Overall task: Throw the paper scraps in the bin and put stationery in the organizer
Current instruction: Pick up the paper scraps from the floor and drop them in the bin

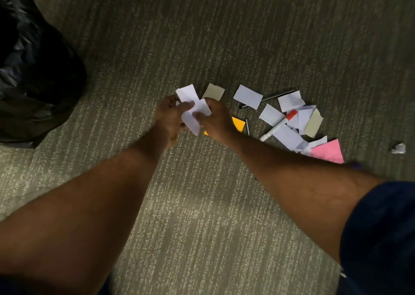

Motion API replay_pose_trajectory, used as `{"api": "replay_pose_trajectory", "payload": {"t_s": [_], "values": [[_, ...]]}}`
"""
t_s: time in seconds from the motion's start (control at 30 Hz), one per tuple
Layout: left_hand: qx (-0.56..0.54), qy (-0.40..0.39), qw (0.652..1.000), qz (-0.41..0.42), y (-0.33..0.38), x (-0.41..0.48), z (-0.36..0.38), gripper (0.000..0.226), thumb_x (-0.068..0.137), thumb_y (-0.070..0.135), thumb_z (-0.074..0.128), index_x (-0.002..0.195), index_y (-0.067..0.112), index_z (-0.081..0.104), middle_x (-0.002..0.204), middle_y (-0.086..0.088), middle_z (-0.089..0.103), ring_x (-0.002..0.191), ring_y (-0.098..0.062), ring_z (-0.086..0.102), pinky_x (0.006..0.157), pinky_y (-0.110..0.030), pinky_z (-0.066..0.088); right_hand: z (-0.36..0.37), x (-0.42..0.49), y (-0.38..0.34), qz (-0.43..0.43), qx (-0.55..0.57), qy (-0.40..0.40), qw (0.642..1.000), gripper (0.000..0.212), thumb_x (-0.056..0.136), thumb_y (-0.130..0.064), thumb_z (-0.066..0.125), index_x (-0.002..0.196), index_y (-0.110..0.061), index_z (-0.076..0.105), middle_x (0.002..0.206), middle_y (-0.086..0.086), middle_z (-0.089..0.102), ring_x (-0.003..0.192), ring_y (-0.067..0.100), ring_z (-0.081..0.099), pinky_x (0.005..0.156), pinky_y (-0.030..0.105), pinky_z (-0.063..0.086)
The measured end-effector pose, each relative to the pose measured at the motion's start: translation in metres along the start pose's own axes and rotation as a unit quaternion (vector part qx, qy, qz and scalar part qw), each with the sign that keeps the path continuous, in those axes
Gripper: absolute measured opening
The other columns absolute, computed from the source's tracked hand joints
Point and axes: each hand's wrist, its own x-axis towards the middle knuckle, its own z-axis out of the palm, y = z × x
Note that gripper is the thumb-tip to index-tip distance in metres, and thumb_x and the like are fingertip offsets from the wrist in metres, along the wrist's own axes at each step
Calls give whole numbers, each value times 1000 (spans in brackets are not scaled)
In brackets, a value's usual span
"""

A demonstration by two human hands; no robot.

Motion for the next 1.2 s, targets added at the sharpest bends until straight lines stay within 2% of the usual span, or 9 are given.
{"api": "replay_pose_trajectory", "payload": {"t_s": [0.17, 0.27, 0.4, 0.53, 0.57, 0.7, 0.77, 0.97, 1.2], "values": [[-44, -30, 999, -5, -3, -3, 10, 39, 77, 29, 76, 109, 16, 60, 97, -7, 70, 85, -21, 69, 63, -30, 53, 11, -9, -9, -11, -24, -15, 1000, 41, 86, -23, 59, 124, -7, 57, 121, 13, 65, 117, 27, 58, 97, 38, 48], [-86, -46, 995, -16, -7, -2, 18, 41, 77, 26, 75, 111, 12, 56, 91, -7, 68, 88, -23, 69, 71, -34, 56, 19, -14, -13, -11, -9, -33, 999, 42, 80, -29, 50, 116, -8, 58, 110, 12, 67, 106, 26, 63, 84, 43, 54], [-94, 16, 995, -26, -6, 3, 16, 30, 80, 20, 69, 105, 9, 56, 88, -11, 65, 82, -26, 67, 70, -36, 56, 15, -18, -17, -47, 18, -17, 999, 33, 82, -21, 59, 112, -7, 58, 100, 8, 63, 93, 22, 63, 70, 34, 50], [-53, 126, 990, -26, 3, 7, 11, 5, 85, 10, 62, 88, 12, 59, 80, -7, 65, 69, -22, 66, 62, -34, 55, -1, -14, -13, -85, 4, 25, 996, 25, 78, -14, 64, 100, -5, 59, 90, 8, 56, 81, 20, 54, 71, 30, 45], [-51, 140, 989, -22, 4, 7, 10, 9, 87, 10, 64, 82, 16, 58, 76, -3, 63, 67, -18, 64, 61, -31, 53, -6, -10, -11, -89, -6, 47, 995, 27, 77, -17, 62, 100, -4, 60, 89, 7, 55, 80, 19, 53, 71, 27, 45], [-44, 106, 993, -19, -5, 12, -3, 16, 81, 14, 71, 74, 18, 56, 74, -4, 61, 68, -22, 61, 68, -35, 50, -29, 18, 4, -42, -148, 136, 979, 49, 72, -32, 75, 111, -9, 57, 109, 12, 58, 103, 29, 55, 86, 42, 47], [-24, 95, 995, -22, -8, 13, -8, 12, 82, 16, 71, 79, 17, 59, 76, -5, 63, 69, -22, 64, 69, -36, 52, -34, 30, 5, 13, -199, 130, 971, 65, 67, -40, 81, 118, -12, 53, 123, 12, 53, 116, 33, 49, 89, 44, 46], [-11, 75, 997, -11, -16, 10, -11, 23, 75, 22, 75, 95, 15, 64, 88, -7, 67, 77, -21, 66, 69, -33, 53, -27, 52, 7, 32, -295, 65, 953, 91, 58, -51, 85, 131, -16, 43, 144, 14, 38, 130, 36, 39, 92, 50, 47], [7, 73, 997, -16, -17, 9, -10, 35, 82, 18, 72, 113, 6, 62, 97, -10, 68, 82, -23, 67, 70, -35, 53, -38, 56, 2, 54, -168, 78, 981, 58, 71, -30, 83, 121, -12, 59, 128, 12, 60, 119, 30, 55, 95, 42, 48]]}}
